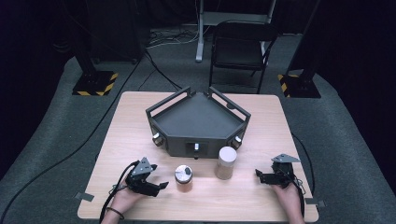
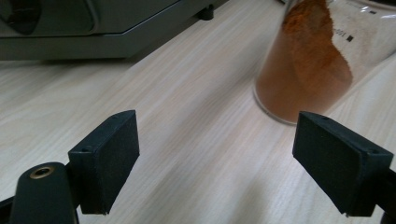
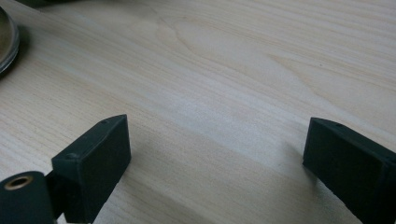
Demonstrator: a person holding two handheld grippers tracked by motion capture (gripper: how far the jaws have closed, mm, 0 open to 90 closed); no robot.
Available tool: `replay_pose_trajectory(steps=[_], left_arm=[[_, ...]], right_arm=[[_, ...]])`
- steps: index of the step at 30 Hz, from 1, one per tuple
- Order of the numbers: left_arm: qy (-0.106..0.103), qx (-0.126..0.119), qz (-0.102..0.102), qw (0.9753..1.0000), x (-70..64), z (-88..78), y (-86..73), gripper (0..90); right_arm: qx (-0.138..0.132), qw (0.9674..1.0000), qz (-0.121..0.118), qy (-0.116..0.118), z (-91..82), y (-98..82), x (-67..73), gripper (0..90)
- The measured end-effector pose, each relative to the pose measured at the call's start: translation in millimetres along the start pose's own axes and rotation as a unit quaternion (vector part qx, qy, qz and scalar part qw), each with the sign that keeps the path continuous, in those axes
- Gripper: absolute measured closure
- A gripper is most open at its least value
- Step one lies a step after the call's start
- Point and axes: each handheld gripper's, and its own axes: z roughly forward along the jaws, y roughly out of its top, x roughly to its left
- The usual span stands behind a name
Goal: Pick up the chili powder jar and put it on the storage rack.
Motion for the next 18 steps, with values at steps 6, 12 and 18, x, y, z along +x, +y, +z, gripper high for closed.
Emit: replay_pose_trajectory(steps=[6,12,18], left_arm=[[-0.009,-0.002,-0.001,1.0000,-2.3,4.1,1.4,14.1],[-0.020,-0.005,0.000,0.9998,-5.6,8.6,3.4,14.1],[-0.025,-0.007,0.005,0.9997,-12.3,14.0,6.0,14.1]], right_arm=[[0.000,1.0000,0.000,0.000,0.0,0.0,0.0,6.4],[0.000,1.0000,0.000,0.000,0.0,0.0,0.0,6.4],[0.000,1.0000,0.000,0.000,0.0,0.0,0.0,6.4]])
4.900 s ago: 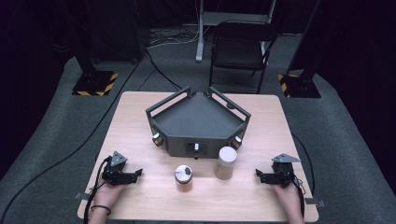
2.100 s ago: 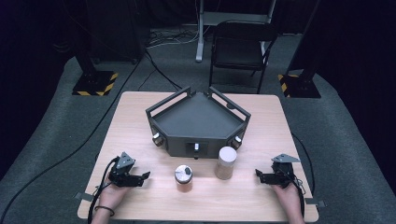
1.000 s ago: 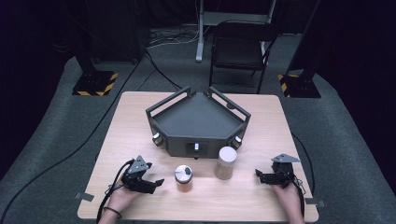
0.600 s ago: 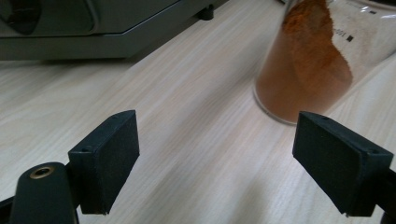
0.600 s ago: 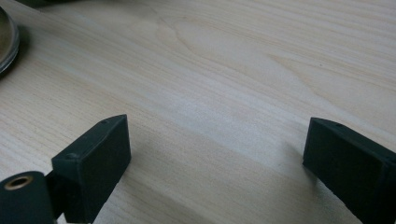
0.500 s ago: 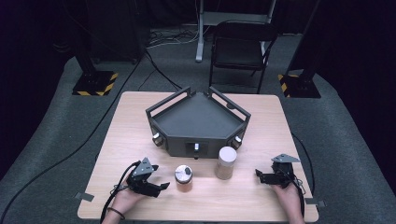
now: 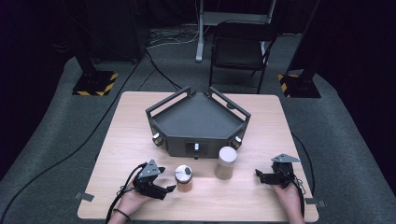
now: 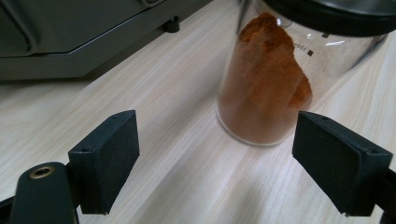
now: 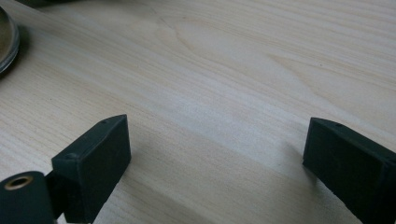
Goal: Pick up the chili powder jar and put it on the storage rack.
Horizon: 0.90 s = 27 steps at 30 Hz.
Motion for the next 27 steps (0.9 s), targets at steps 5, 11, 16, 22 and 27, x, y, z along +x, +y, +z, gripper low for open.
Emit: replay_pose_trajectory(steps=[5,11,16,22,27], left_arm=[[-0.009,-0.001,0.004,1.0000,-2.3,3.6,1.4,14.1],[-0.014,-0.006,0.006,0.9999,-6.3,7.4,1.9,14.1],[-0.013,-0.009,0.009,0.9998,-11.6,11.3,3.2,14.1],[-0.010,-0.018,0.007,0.9998,-18.0,15.1,3.5,14.4],[-0.004,-0.027,0.006,0.9996,-24.8,19.7,3.5,15.5]], right_arm=[[0.000,1.0000,0.000,0.000,0.0,0.0,0.0,6.4],[0.000,1.0000,0.000,0.000,0.0,0.0,0.0,6.4],[0.000,1.0000,0.000,0.000,0.0,0.0,0.0,6.4],[0.000,1.0000,0.000,0.000,0.0,0.0,0.0,6.4],[0.000,1.0000,0.000,0.000,0.0,0.0,0.0,6.4]])
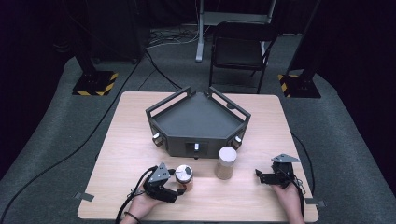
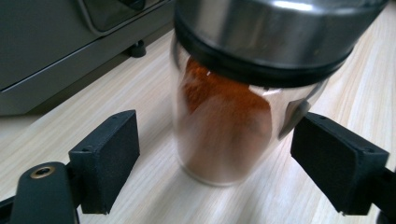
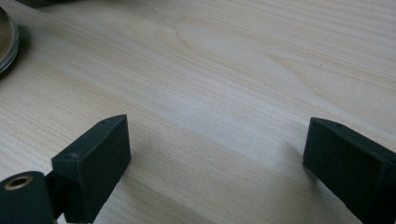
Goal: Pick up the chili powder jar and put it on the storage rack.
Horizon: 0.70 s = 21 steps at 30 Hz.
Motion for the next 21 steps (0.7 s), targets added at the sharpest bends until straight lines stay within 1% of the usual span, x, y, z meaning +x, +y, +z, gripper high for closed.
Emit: replay_pose_trajectory(steps=[5,6,8,9,10,11,13,14,17,21], left_arm=[[0.007,-0.011,0.000,0.9999,-7.7,6.1,0.0,18.7],[0.007,-0.011,0.000,0.9999,-7.7,6.1,0.0,20.1],[0.008,-0.016,0.004,0.9998,-12.0,9.8,0.0,23.1],[0.008,-0.016,0.004,0.9998,-12.0,9.8,0.0,26.2],[0.016,-0.019,0.005,0.9997,-15.6,11.6,-0.2,27.2],[0.018,-0.020,0.004,0.9996,-16.2,12.0,-0.3,28.6],[0.021,-0.022,0.004,0.9995,-17.1,12.5,-0.1,29.6],[0.027,-0.022,0.010,0.9993,-20.2,12.6,0.5,29.9],[0.031,-0.021,0.014,0.9992,-22.4,12.8,1.5,30.5],[0.031,-0.021,0.012,0.9992,-22.4,12.7,1.9,30.5]], right_arm=[[0.000,1.0000,0.000,0.000,0.0,0.0,0.0,6.4],[0.000,1.0000,0.000,0.000,0.0,0.0,0.0,6.4],[0.000,1.0000,0.000,0.000,0.0,0.0,0.0,6.4],[0.000,1.0000,0.000,0.000,0.0,0.0,0.0,6.4],[0.000,1.0000,0.000,0.000,0.0,0.0,0.0,6.4],[0.000,1.0000,0.000,0.000,0.0,0.0,0.0,6.4],[0.000,1.0000,0.000,0.000,0.0,0.0,0.0,6.4],[0.000,1.0000,0.000,0.000,0.0,0.0,0.0,6.4],[0.000,1.0000,0.000,0.000,0.0,0.0,0.0,6.4],[0.000,1.0000,0.000,0.000,0.0,0.0,0.0,6.4]])
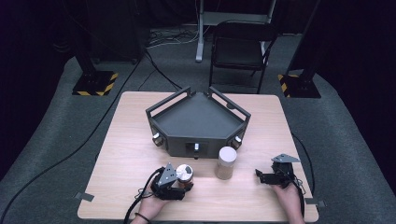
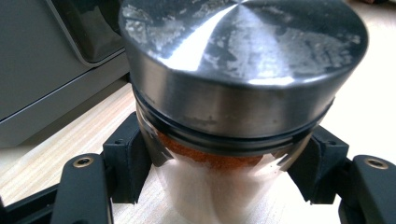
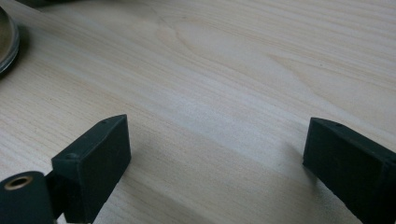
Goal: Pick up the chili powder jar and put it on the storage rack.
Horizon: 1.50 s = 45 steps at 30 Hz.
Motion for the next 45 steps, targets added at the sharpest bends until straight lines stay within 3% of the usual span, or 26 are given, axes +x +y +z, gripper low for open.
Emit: replay_pose_trajectory(steps=[11,30,45], left_arm=[[0.002,-0.004,-0.003,1.0000,0.8,-2.6,1.5,30.7],[0.011,-0.035,-0.018,0.9992,9.2,-21.4,5.1,30.7],[0.022,-0.053,-0.014,0.9983,12.4,-30.1,21.6,30.7]], right_arm=[[0.000,1.0000,0.000,0.000,0.0,0.0,0.0,6.4],[0.000,1.0000,0.000,0.000,0.0,0.0,0.0,6.4],[0.000,1.0000,0.000,-0.001,0.0,0.0,0.3,6.4]])
